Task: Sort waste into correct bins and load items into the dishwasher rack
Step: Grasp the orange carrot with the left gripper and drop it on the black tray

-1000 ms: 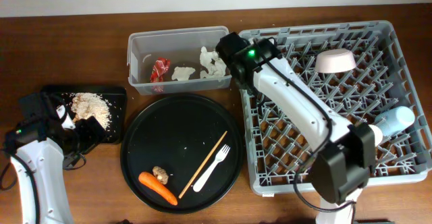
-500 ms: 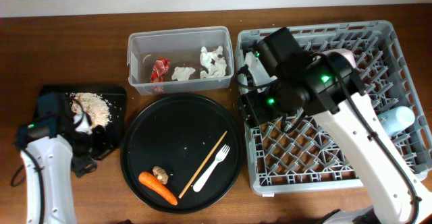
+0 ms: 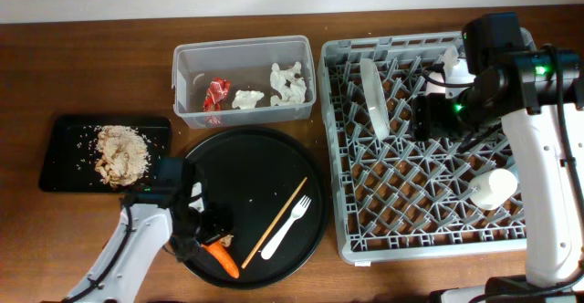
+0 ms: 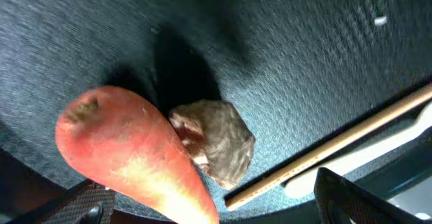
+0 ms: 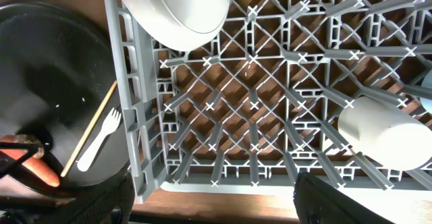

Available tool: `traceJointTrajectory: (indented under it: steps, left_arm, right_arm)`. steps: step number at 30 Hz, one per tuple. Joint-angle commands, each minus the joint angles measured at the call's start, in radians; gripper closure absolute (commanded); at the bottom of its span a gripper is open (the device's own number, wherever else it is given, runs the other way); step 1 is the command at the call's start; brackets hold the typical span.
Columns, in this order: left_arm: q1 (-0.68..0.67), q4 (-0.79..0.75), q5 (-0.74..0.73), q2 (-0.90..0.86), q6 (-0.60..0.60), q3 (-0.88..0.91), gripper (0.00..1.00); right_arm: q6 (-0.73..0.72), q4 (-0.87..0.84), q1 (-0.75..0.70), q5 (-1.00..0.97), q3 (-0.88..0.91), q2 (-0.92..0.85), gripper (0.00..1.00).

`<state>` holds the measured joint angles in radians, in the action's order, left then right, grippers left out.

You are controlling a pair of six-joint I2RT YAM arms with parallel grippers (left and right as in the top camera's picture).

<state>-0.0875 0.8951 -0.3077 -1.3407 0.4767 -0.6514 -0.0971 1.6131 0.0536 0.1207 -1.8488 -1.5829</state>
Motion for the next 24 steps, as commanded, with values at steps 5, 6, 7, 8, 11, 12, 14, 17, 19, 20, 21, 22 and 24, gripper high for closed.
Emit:
traceJointTrajectory:
  steps: [5,6,7,8,11,12,14,17,19,20,21,22,24]
  left_arm:
    - [-0.122,0.009,0.094,-0.018,0.118,0.015,0.18]
    - [-0.124,0.017,0.105,-0.032,0.118,0.015,0.21]
    - [-0.124,0.022,0.107,-0.047,0.118,0.015,0.23]
    - [-0.124,0.022,0.107,-0.07,0.118,0.015,0.25]
    - [-0.127,0.036,0.121,-0.126,0.118,0.018,0.26]
    - [-0.127,0.032,0.133,-0.131,0.118,0.018,0.28]
    - [-0.127,0.013,0.135,-0.131,0.118,0.018,0.46]
    - [-0.127,-0.045,0.141,-0.131,0.118,0.018,0.64]
    - [-0.127,-0.087,0.148,-0.131,0.117,0.018,0.76]
    - [-0.126,-0.093,0.153,-0.131,0.117,0.018,0.79]
    - [-0.126,-0.099,0.165,-0.131,0.115,0.015,0.86]
    - [-0.126,-0.098,0.174,-0.131,0.114,0.007,0.9]
    - [-0.126,-0.09,0.175,-0.13,0.107,-0.029,0.96]
  right_arm:
    - [0.015,0.006,-0.004,-0.002,0.001,0.0,0.21]
    - [0.015,0.006,-0.004,-0.002,0.001,0.0,0.21]
    - [0.015,0.006,-0.005,-0.002,0.001,0.0,0.21]
    - [0.015,0.006,-0.004,-0.002,0.001,0.0,0.21]
    - [0.015,0.006,-0.005,-0.002,0.001,0.0,0.21]
    - [0.015,0.006,-0.005,-0.002,0.001,0.0,0.21]
    - [0.015,0.006,-0.005,-0.002,0.001,0.0,0.21]
    - [0.015,0.006,-0.005,-0.002,0.001,0.0,0.21]
    - [0.015,0.007,-0.005,-0.002,0.001,0.0,0.21]
    - [0.015,0.007,-0.005,-0.002,0.001,0.0,0.21]
    - [0.015,0.007,-0.005,-0.002,0.001,0.0,0.21]
    - [0.015,0.007,-0.005,-0.002,0.001,0.0,0.21]
    - [0.015,0.008,-0.005,-0.002,0.001,0.0,0.21]
